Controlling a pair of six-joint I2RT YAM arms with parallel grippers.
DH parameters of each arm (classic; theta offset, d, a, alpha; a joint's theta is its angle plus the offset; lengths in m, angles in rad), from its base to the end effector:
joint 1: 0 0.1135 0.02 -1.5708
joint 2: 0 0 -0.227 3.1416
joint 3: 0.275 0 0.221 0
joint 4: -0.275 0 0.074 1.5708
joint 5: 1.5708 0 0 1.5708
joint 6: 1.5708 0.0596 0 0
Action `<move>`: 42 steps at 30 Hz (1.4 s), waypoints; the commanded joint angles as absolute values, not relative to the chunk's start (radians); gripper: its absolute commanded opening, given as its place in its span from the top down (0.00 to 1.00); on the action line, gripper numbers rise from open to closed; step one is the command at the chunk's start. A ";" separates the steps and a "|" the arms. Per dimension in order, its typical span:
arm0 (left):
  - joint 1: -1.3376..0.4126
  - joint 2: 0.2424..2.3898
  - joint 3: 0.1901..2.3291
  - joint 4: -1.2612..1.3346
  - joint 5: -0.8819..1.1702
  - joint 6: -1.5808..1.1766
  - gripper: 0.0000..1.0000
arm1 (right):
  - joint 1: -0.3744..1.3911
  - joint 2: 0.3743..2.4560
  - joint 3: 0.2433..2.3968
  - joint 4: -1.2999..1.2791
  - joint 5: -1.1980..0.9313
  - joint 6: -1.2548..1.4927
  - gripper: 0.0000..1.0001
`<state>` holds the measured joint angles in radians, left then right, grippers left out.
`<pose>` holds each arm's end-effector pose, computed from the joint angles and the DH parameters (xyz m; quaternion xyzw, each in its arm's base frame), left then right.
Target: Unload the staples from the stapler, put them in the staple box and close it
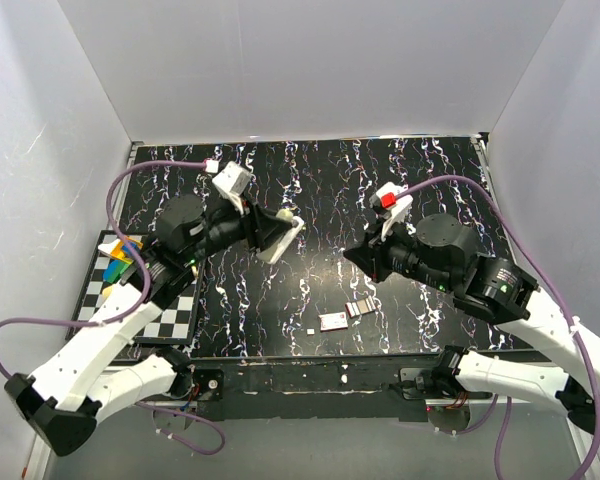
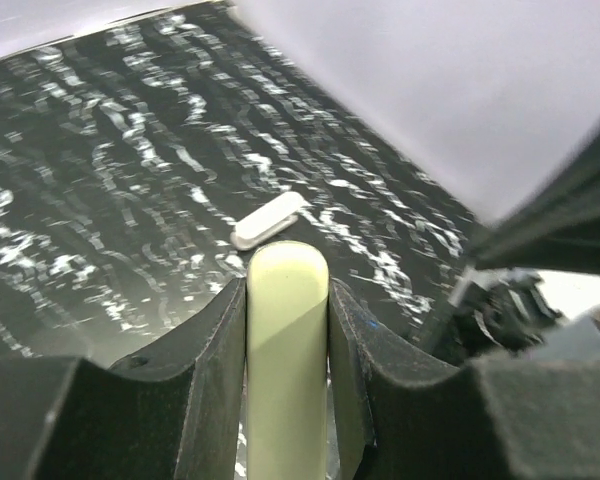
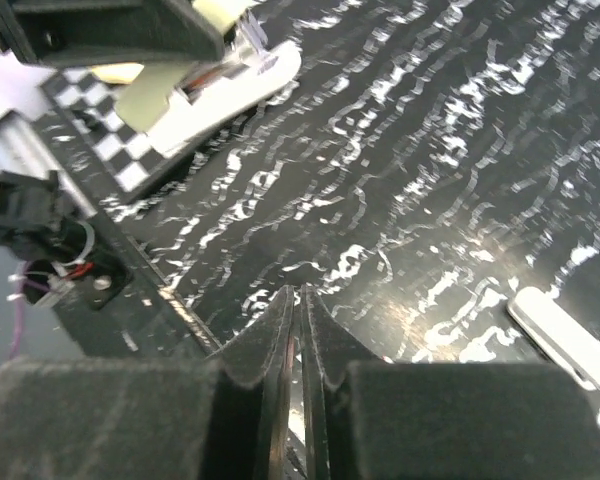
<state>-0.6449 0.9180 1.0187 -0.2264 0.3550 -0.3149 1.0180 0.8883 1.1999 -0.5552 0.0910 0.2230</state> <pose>0.1606 -0.1467 0.3586 0.2365 0.7091 -0.4180 0.5162 0.1045 0.1591 0.3798 -0.2788 0.7365 0.3286 0.5215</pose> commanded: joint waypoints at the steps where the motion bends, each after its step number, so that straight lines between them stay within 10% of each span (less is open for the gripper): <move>1: -0.637 1.038 1.088 -0.307 0.069 -0.278 1.00 | 0.988 0.867 1.152 -0.621 0.273 0.275 0.86; 42: -0.410 1.842 1.292 -0.236 -0.284 -0.304 1.00 | 0.868 0.822 0.937 -0.626 0.285 0.416 0.65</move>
